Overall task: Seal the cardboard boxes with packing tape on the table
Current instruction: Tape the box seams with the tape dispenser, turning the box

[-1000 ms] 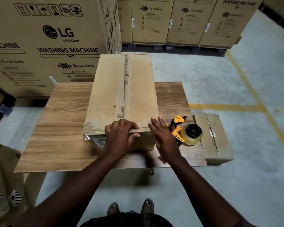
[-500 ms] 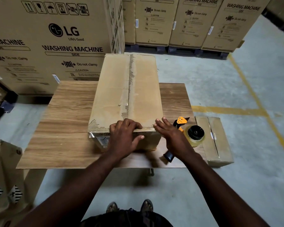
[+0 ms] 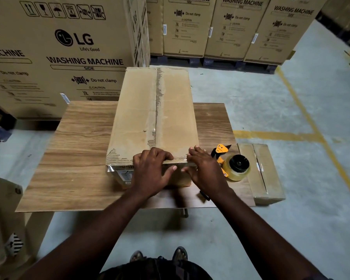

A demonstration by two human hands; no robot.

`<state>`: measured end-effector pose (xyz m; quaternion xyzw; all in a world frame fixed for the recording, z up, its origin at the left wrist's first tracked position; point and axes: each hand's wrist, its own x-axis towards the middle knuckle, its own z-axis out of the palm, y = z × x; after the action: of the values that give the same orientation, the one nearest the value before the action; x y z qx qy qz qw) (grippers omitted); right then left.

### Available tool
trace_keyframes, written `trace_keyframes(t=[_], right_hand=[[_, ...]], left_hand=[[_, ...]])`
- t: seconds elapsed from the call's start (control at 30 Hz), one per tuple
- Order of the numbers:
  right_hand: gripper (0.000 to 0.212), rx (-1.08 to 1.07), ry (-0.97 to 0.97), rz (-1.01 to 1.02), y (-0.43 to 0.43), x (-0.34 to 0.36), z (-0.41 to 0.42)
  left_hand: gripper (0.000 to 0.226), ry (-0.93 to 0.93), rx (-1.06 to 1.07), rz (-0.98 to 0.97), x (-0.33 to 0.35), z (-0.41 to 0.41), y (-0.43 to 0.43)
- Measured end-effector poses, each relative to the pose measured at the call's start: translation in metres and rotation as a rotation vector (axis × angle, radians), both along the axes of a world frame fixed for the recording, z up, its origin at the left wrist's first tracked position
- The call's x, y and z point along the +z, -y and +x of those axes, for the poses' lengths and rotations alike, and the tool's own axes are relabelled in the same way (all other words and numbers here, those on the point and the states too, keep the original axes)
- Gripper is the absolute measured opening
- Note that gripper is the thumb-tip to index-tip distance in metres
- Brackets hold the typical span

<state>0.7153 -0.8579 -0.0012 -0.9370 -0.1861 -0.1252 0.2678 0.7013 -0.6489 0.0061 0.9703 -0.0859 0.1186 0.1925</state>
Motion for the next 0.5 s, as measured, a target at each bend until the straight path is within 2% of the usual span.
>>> trace_keyframes(t=[0.1, 0.2, 0.23, 0.33, 0.37, 0.43, 0.5], right_hand=[[0.024, -0.042, 0.070, 0.045, -0.006, -0.004, -0.002], [0.024, -0.045, 0.105, 0.068, -0.004, -0.014, -0.003], [0.026, -0.037, 0.108, 0.051, -0.002, -0.018, -0.005], [0.054, -0.041, 0.074, -0.029, -0.006, -0.019, -0.015], [0.054, -0.057, 0.070, -0.044, -0.009, -0.016, -0.016], [0.037, -0.069, 0.104, -0.026, -0.016, -0.006, -0.018], [0.019, -0.039, 0.161, 0.026, -0.026, 0.003, -0.016]], left_hand=[[0.032, -0.001, 0.028, -0.009, 0.001, 0.000, 0.002], [0.029, -0.009, 0.027, 0.018, 0.002, 0.001, 0.002], [0.030, -0.014, 0.017, 0.024, 0.002, 0.000, 0.002], [0.046, -0.071, -0.022, 0.029, 0.003, -0.002, -0.001], [0.050, -0.083, -0.036, 0.025, 0.004, -0.002, -0.003], [0.045, -0.084, -0.073, -0.021, 0.008, 0.000, -0.008], [0.027, -0.054, -0.088, -0.089, 0.015, 0.002, -0.014]])
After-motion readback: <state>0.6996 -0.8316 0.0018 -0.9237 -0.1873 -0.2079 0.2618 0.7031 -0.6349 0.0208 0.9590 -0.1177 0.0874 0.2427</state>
